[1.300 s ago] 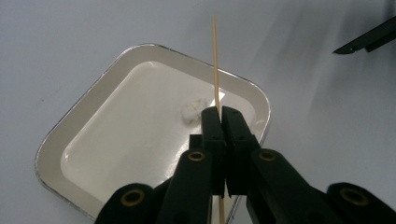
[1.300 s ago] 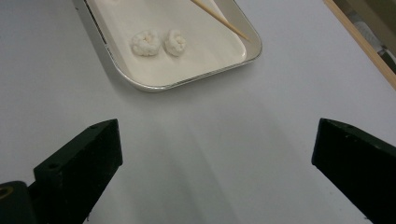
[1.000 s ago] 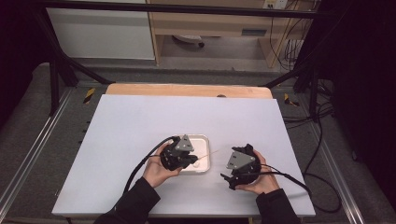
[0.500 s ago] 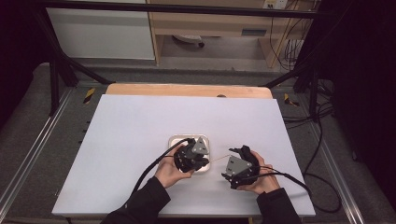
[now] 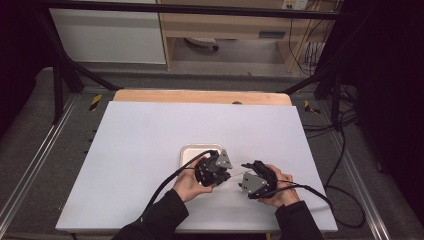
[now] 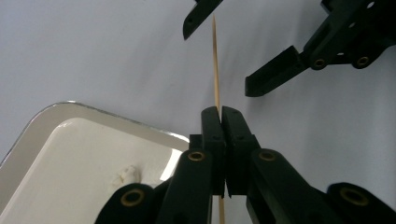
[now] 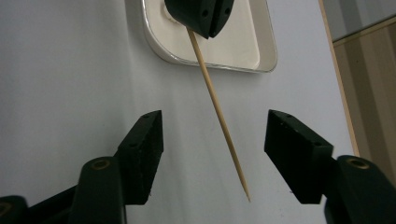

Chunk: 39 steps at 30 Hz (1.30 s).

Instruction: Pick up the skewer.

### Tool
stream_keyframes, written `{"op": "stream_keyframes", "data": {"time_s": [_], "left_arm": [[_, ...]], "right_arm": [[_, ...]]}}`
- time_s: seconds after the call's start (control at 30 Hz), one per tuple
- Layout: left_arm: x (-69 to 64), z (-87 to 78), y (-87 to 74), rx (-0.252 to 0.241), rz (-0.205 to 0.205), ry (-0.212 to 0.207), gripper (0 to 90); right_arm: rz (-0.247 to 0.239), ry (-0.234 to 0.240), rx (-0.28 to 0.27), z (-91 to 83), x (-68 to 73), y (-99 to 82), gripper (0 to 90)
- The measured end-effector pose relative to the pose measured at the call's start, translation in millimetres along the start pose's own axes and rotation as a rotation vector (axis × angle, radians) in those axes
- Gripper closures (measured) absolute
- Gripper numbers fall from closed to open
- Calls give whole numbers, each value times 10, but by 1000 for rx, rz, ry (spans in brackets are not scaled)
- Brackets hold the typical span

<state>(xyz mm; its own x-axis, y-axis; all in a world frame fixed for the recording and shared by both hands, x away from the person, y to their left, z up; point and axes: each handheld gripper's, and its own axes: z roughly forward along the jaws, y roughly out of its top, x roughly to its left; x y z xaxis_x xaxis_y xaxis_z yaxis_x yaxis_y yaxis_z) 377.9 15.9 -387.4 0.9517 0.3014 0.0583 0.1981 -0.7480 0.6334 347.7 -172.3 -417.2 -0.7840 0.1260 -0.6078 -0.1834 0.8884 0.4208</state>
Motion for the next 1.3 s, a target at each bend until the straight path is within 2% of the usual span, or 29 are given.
{"op": "stream_keyframes", "data": {"time_s": [0.1,0.2,0.23,0.3,0.77,1.0,1.07,1.1,1.3], "left_arm": [[-19,20,21,1,7,-8,888],[-28,39,27,4,11,-13,888],[-30,42,28,7,11,-15,888],[-33,51,28,9,12,-19,888],[-60,90,29,14,21,-37,888],[-47,96,21,13,14,-45,888],[-47,103,17,14,13,-46,888],[-45,105,15,10,11,-48,888],[-30,99,14,12,3,-54,885]], "right_arm": [[-21,0,8,0,18,2,468],[-66,-11,14,7,13,-4,535],[-51,0,14,2,29,-2,555],[-86,-2,15,4,18,-7,590],[-143,25,35,13,47,-13,782],[-148,32,31,0,56,-13,852],[-170,39,31,1,59,-10,869],[-167,50,33,-3,66,-8,876],[-183,49,37,-9,67,-3,887]]}}
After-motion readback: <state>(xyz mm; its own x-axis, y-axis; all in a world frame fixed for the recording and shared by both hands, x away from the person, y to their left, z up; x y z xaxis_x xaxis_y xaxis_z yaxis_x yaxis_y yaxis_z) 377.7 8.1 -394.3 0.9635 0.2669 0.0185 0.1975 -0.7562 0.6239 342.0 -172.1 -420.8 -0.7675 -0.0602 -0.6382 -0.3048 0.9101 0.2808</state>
